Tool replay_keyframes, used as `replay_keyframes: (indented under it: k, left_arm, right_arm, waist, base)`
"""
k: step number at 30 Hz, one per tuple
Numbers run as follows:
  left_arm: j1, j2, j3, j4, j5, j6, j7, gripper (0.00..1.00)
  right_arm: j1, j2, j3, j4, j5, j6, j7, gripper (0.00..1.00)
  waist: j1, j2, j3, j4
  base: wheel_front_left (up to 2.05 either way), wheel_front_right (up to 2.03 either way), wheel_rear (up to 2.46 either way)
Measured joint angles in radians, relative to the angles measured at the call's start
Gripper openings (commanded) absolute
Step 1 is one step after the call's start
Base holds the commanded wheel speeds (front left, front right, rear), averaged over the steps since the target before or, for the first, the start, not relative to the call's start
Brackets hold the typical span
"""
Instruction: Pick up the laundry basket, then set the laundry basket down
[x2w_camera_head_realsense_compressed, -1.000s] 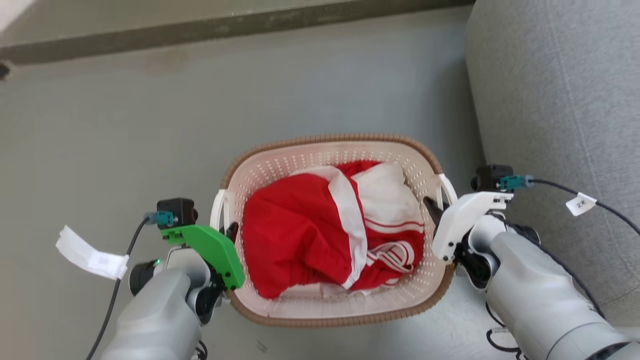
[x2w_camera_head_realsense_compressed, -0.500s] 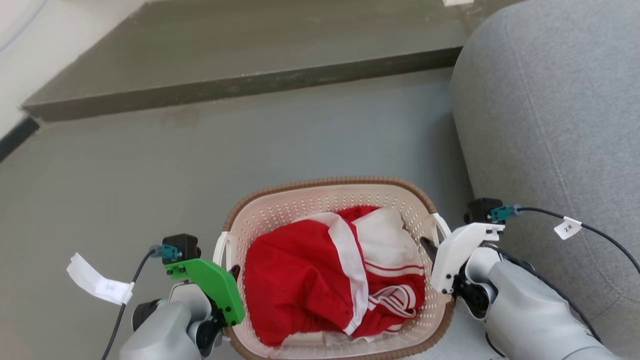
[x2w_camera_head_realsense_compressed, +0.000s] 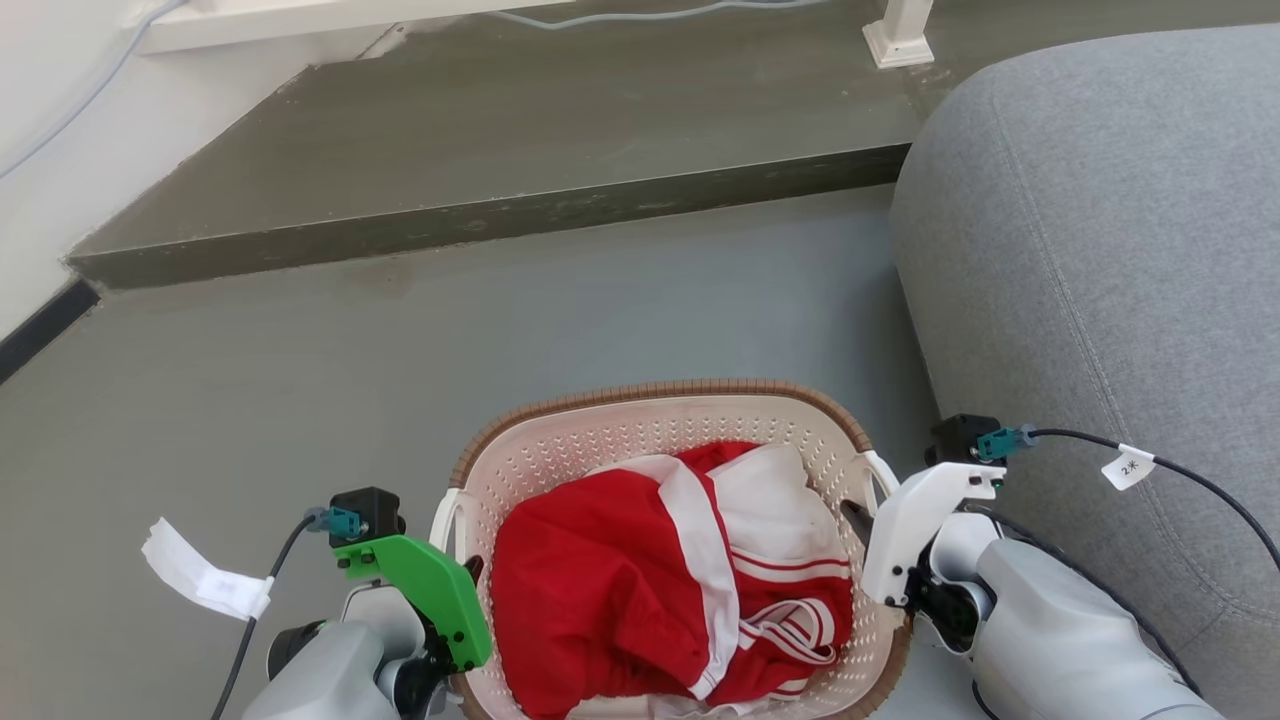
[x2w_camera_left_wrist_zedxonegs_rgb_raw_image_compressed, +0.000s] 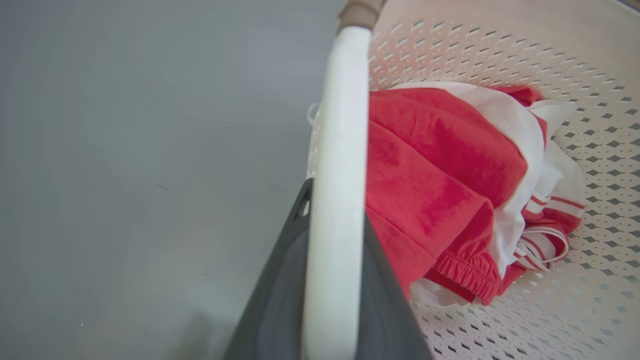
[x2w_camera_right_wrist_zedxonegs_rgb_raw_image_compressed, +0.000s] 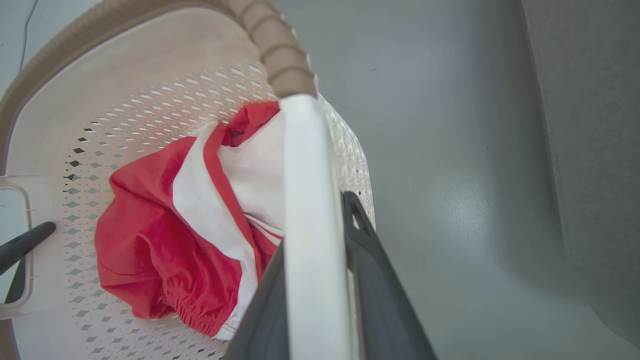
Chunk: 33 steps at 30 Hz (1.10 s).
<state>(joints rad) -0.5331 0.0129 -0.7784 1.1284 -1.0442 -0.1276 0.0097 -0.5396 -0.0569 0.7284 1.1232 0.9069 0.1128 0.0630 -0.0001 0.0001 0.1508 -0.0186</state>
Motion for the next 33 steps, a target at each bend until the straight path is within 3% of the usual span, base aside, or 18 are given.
replay_keyframes:
  k: [33]
  left_arm:
    - [0.0,0.001,-0.041,-0.001,-0.037,0.014,0.009,0.0]
  right_arm:
    - [0.0,-0.002,0.041,0.015,0.036,0.0,0.008,0.0]
  waist:
    - [0.0,0.0,-0.011,-0.004]
  base:
    - [0.0,0.0,0.0]
